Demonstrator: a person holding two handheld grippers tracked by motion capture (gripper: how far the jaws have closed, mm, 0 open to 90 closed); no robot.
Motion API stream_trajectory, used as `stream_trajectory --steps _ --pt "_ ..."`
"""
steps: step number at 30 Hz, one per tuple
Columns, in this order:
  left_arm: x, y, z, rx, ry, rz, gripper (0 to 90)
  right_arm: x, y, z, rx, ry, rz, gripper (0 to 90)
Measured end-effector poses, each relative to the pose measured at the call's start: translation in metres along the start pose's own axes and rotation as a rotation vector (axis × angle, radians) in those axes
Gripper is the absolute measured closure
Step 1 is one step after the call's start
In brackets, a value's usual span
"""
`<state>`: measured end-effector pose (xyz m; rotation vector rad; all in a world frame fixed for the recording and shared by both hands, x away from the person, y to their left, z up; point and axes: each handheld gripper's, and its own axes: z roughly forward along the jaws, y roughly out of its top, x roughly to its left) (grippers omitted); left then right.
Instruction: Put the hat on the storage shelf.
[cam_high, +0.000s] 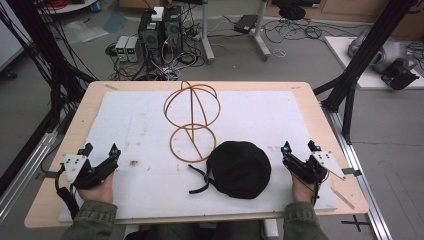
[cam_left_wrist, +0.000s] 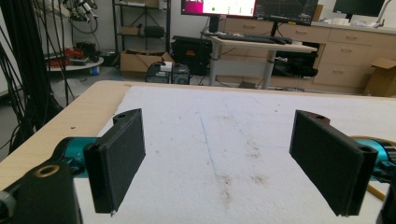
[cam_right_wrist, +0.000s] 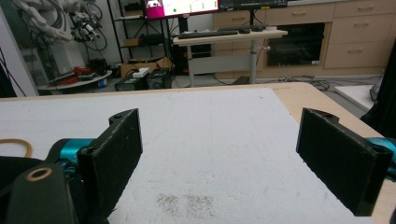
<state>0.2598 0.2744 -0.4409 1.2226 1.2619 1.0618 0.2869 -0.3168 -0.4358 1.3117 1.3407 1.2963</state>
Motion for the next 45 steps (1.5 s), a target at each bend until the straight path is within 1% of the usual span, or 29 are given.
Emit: stream_trajectory --steps 1,5,6,8,9,10,11,12,15,16,18,23,24,27,29,30,31,32,33,34,35,36,38,39,40,41,43,44,45 --pt "0.000 0.000 0.000 0.001 0.000 -0.001 18.5 0.001 0.000 0.000 -0.002 0.004 -0.009 13.6" --pt "0.000 0.000 0.000 0.000 0.002 -0.003 18.5 0.003 0.001 0.000 -0.006 0.020 -0.011 13.6" --pt "0.000 0.000 0.000 0.001 0.003 -0.003 18.5 0.005 0.003 -0.001 -0.010 0.032 -0.013 13.5" --pt "0.000 0.000 0.000 0.000 0.002 -0.002 18.5 0.006 0.004 -0.001 -0.011 0.036 -0.016 13.5" --pt "0.000 0.000 0.000 -0.001 0.003 -0.002 18.5 0.006 0.006 -0.002 -0.015 0.060 -0.013 12.6" --pt "0.000 0.000 0.001 0.000 0.001 -0.003 18.5 0.006 0.008 -0.002 -0.011 0.079 -0.020 12.6" --pt "0.001 0.000 0.001 0.000 0.001 -0.003 18.5 0.006 0.008 -0.002 -0.011 0.079 -0.020 12.6" --pt "0.001 0.000 0.001 0.002 0.001 -0.001 18.5 0.008 0.013 -0.004 -0.021 0.098 -0.069 12.5" --pt "0.001 0.000 0.001 0.002 0.000 -0.002 18.5 0.009 0.018 -0.005 -0.014 0.141 -0.085 12.5" --pt "0.001 0.000 0.002 0.001 0.001 -0.003 18.5 0.009 0.018 -0.005 -0.014 0.141 -0.085 12.5" --pt "0.000 0.000 0.002 0.001 -0.001 -0.003 18.5 0.011 0.019 -0.004 -0.011 0.170 -0.099 12.5" --pt "0.001 0.000 0.002 0.007 -0.003 0.002 18.5 0.014 0.020 -0.002 0.004 0.241 -0.095 12.5" --pt "0.001 0.000 0.002 0.002 -0.003 -0.002 18.5 0.014 0.020 -0.002 0.004 0.241 -0.095 12.5" --pt "0.001 0.000 0.002 0.006 -0.004 0.001 18.5 0.015 0.022 -0.002 0.011 0.266 -0.096 12.5" --pt "0.001 0.000 0.002 0.007 -0.005 0.002 18.5 0.015 0.026 -0.002 0.018 0.305 -0.097 12.5" --pt "0.001 0.000 0.003 0.007 -0.005 0.001 18.5 0.015 0.026 -0.002 0.018 0.305 -0.097 12.5" --pt "0.001 0.000 0.003 0.006 -0.008 0.000 18.5 0.015 0.028 -0.001 0.023 0.335 -0.102 12.5" --pt "0.001 -0.001 0.003 0.006 -0.009 -0.001 18.5 0.015 0.028 -0.001 0.023 0.335 -0.102 12.5" --pt "0.001 -0.001 0.003 0.008 -0.012 0.002 18.5 0.017 0.029 -0.001 0.039 0.364 -0.105 12.5" --pt "0.001 -0.001 0.003 0.008 -0.015 0.002 18.4 0.017 0.030 0.000 0.042 0.374 -0.118 12.5" --pt "0.001 -0.001 0.004 0.007 -0.015 0.002 18.4 0.018 0.030 0.000 0.060 0.391 -0.120 12.5" --pt "0.001 -0.001 0.004 0.006 -0.016 0.001 18.4 0.018 0.030 0.000 0.060 0.391 -0.120 12.5" --pt "0.001 -0.001 0.004 0.008 -0.016 0.003 18.4 0.022 0.030 0.002 0.080 0.426 -0.156 12.5" --pt "0.001 -0.001 0.004 0.008 -0.017 0.003 18.4 0.022 0.030 0.002 0.080 0.426 -0.156 12.5" --pt "0.001 -0.001 0.004 0.008 -0.017 0.002 18.4 0.024 0.030 0.002 0.093 0.440 -0.166 12.5" --pt "0.001 0.000 0.004 0.009 -0.018 0.003 18.4 0.027 0.030 0.003 0.105 0.481 -0.174 12.5" --pt "0.001 0.000 0.004 0.009 -0.017 0.003 18.4 0.029 0.030 0.003 0.114 0.521 -0.180 12.5" --pt "0.001 0.000 0.004 0.009 -0.017 0.003 18.4 0.029 0.030 0.003 0.114 0.521 -0.180 12.5" --pt "0.001 0.000 0.004 0.008 -0.018 0.002 18.4 0.032 0.030 0.003 0.121 0.555 -0.189 12.5"
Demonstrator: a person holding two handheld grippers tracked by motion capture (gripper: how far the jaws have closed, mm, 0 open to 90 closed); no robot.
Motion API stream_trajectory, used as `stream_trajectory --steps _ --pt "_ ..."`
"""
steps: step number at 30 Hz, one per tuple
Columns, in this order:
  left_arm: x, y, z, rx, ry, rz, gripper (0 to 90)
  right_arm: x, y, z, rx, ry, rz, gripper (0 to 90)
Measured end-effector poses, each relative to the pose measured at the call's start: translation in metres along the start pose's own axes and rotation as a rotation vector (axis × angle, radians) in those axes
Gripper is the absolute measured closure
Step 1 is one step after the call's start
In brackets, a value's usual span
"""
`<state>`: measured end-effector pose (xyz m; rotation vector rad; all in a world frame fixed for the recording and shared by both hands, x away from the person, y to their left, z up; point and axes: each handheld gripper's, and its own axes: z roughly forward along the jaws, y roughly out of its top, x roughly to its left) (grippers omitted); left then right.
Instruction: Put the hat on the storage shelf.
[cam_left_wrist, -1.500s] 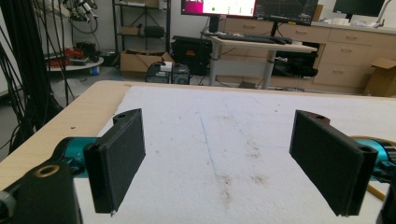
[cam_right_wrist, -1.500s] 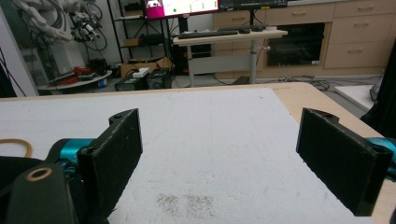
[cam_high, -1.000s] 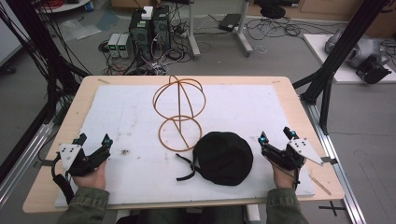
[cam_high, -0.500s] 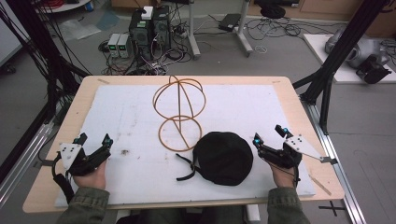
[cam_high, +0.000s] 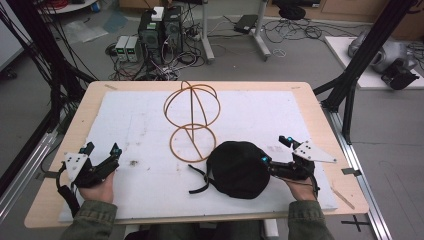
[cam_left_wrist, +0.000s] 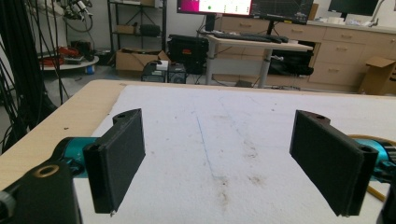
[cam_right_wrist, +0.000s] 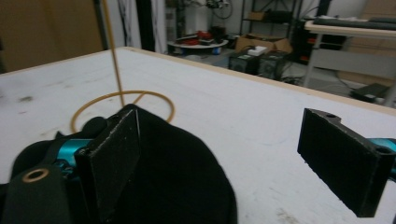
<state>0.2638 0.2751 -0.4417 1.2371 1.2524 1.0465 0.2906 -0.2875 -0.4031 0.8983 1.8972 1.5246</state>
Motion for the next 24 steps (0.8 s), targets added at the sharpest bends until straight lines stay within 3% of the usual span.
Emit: stream_trajectory --steps 1,3,6,9,13,24 --pt "0.000 0.000 0.000 0.000 0.001 -0.001 18.4 0.000 0.000 0.000 0.000 0.000 0.000 12.5" --pt "0.000 0.000 0.000 -0.002 0.000 -0.006 18.4 0.003 0.002 0.001 0.015 0.048 -0.005 12.4" --pt "0.001 0.000 0.000 -0.007 -0.004 -0.021 18.3 0.007 0.006 0.001 0.046 0.088 -0.047 12.5" --pt "0.002 0.000 0.000 -0.001 -0.005 -0.017 18.3 0.012 0.011 0.002 0.095 0.126 -0.106 12.5" --pt "0.002 0.000 0.000 -0.001 -0.007 -0.020 18.3 0.017 0.011 0.006 0.173 0.168 -0.133 12.5" --pt "0.002 0.000 0.001 0.006 -0.010 -0.016 18.3 0.021 0.002 0.018 0.291 0.224 -0.138 18.0"
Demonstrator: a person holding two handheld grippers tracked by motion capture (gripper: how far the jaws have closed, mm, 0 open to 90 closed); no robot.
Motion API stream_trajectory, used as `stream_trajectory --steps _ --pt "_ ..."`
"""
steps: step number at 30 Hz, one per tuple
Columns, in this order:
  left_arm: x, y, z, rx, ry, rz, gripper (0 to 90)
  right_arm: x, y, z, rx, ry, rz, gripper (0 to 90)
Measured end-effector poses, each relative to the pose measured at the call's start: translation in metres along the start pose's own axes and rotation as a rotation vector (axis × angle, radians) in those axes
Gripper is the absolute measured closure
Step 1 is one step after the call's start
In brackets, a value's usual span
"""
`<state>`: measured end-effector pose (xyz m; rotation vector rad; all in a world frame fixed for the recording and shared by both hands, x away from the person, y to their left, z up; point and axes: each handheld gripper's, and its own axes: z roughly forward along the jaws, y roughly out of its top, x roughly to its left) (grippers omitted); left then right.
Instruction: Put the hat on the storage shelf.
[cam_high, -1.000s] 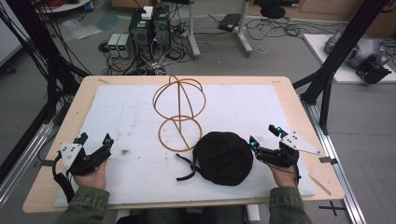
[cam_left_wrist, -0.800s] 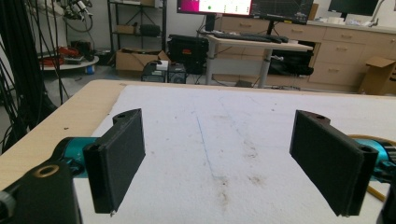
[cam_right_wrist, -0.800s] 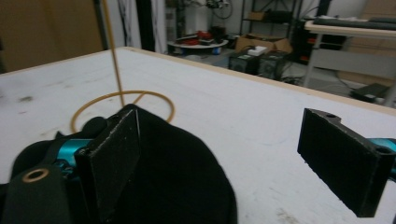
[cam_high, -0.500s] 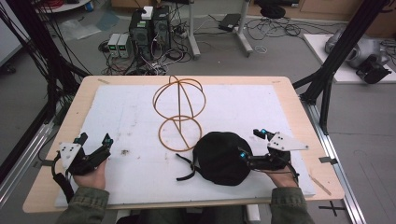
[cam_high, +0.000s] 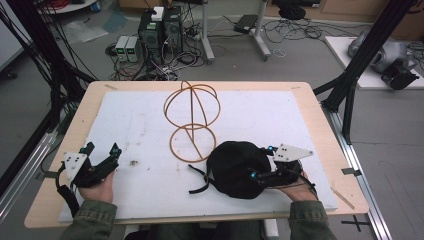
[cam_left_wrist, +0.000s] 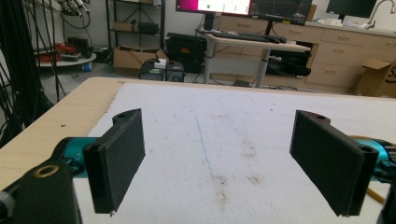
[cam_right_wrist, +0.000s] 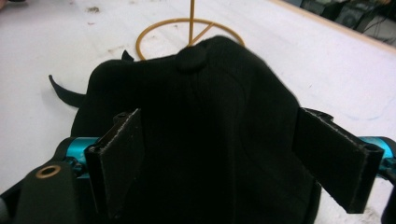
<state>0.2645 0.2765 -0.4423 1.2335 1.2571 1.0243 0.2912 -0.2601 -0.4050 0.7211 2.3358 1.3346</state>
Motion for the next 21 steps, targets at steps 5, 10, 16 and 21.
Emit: stream_trajectory --steps 5,10,16,21 --pt "0.000 0.000 0.000 0.002 -0.001 0.000 18.3 -0.002 -0.001 0.002 0.071 0.058 0.047 34.3" --pt "0.000 0.000 0.000 -0.001 0.001 -0.001 18.3 -0.005 -0.002 0.000 0.093 0.069 0.075 71.9" --pt "0.000 0.000 0.001 0.001 -0.001 -0.002 18.3 -0.009 -0.004 -0.004 0.082 0.027 0.092 87.5" --pt "0.000 0.000 0.001 0.001 -0.001 -0.003 18.3 -0.011 -0.006 -0.006 0.071 0.023 0.104 87.6"
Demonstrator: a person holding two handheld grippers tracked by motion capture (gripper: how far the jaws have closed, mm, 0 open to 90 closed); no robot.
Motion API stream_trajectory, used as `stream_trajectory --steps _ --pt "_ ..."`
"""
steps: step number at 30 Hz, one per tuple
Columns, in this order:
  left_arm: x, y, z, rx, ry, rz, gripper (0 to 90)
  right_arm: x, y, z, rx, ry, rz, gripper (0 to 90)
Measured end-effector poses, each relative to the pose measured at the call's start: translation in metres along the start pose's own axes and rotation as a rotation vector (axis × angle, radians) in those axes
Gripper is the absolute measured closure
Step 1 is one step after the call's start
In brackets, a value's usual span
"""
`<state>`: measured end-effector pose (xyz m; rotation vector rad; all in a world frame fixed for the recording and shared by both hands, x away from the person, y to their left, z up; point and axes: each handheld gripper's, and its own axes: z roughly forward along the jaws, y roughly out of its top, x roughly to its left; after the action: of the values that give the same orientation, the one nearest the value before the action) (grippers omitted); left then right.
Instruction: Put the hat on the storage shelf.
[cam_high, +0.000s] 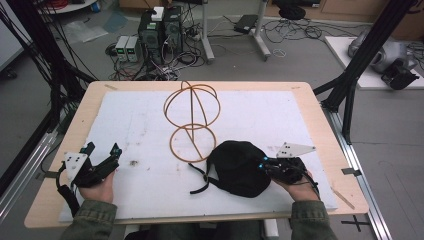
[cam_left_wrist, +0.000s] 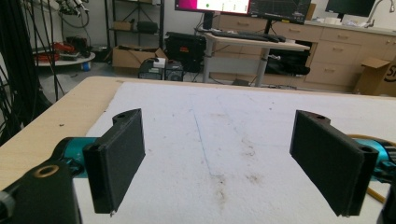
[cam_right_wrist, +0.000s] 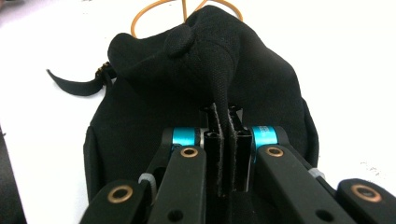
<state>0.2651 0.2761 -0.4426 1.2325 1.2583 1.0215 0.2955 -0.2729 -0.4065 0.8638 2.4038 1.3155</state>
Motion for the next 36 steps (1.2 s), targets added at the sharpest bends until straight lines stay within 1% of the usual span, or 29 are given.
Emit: stream_trajectory --steps 5,10,16,17,18,19,20,22,23,24,25,26,28,32,36 --pt "0.000 0.000 0.000 0.001 -0.002 -0.003 18.3 -0.001 0.000 -0.002 -0.009 0.006 0.003 87.7" --pt "0.001 0.000 0.000 0.001 -0.002 -0.007 18.3 -0.002 0.001 -0.006 -0.050 0.020 0.021 87.7" --pt "0.000 0.000 0.000 0.001 -0.006 -0.004 18.4 -0.002 0.003 -0.012 -0.086 0.037 0.023 87.7" --pt "0.000 0.000 0.000 0.001 -0.005 -0.003 18.3 -0.002 0.004 -0.015 -0.109 0.051 0.035 87.7" --pt "0.000 0.000 0.000 0.001 -0.005 -0.003 18.3 -0.002 0.004 -0.015 -0.109 0.051 0.035 87.7" --pt "0.000 0.000 0.000 0.002 -0.003 -0.003 18.4 -0.003 0.005 -0.018 -0.138 0.064 0.043 87.7" --pt "0.001 0.000 0.000 0.002 -0.005 -0.004 18.4 -0.003 0.005 -0.018 -0.138 0.064 0.043 87.7" --pt "0.000 0.000 0.000 0.003 -0.004 -0.004 18.4 -0.005 0.006 -0.023 -0.170 0.074 0.047 87.7" --pt "0.000 0.000 0.000 0.003 -0.005 -0.004 18.4 -0.006 0.007 -0.028 -0.197 0.074 0.051 87.6" --pt "0.000 0.000 0.000 0.002 -0.005 -0.004 18.4 -0.006 0.007 -0.028 -0.197 0.074 0.051 87.6" --pt "0.000 0.000 0.000 0.002 -0.006 -0.005 18.4 -0.007 0.007 -0.033 -0.230 0.074 0.051 87.6" --pt "0.000 0.000 0.000 0.004 -0.006 -0.003 18.4 -0.007 0.007 -0.033 -0.230 0.074 0.051 87.6" --pt "0.000 0.000 0.001 0.002 -0.006 -0.005 18.4 -0.008 0.006 -0.036 -0.260 0.077 0.057 87.6" --pt "0.000 0.000 0.001 0.004 -0.005 -0.003 18.3 -0.008 0.005 -0.040 -0.290 0.092 0.066 87.6" --pt "0.000 0.000 0.001 0.005 -0.007 -0.004 18.3 -0.009 0.006 -0.044 -0.334 0.098 0.072 87.6"
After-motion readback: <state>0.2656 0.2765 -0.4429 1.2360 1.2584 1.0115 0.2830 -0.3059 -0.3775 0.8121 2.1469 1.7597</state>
